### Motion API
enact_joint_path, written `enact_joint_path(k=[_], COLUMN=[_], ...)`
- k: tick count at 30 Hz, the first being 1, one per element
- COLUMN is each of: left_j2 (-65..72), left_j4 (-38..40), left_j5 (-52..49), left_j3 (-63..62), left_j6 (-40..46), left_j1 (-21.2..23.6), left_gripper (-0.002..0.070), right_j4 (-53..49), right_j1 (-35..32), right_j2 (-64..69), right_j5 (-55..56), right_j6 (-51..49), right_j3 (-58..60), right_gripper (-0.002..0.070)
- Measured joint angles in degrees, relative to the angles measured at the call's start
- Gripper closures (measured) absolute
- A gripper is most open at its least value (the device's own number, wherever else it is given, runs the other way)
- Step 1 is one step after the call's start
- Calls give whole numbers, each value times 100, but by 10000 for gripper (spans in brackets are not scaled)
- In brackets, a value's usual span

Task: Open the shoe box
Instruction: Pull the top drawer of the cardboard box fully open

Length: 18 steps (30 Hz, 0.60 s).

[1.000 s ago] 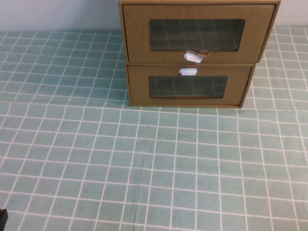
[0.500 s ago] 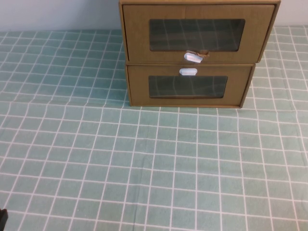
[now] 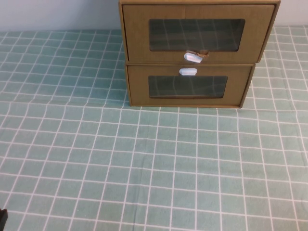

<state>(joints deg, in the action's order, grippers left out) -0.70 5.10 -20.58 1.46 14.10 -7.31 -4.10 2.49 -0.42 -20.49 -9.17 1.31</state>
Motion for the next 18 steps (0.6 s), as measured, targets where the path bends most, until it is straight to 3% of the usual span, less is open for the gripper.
enact_joint_path(k=[18], left_j2=[0], left_j4=[-273], left_j5=[0], left_j3=[0], left_j6=[36], left_j1=[0], left_gripper=[680], right_j4=[0], right_j1=[0], right_j2=[0], right_j5=[0], right_j6=[0], right_j3=[0], right_gripper=[688])
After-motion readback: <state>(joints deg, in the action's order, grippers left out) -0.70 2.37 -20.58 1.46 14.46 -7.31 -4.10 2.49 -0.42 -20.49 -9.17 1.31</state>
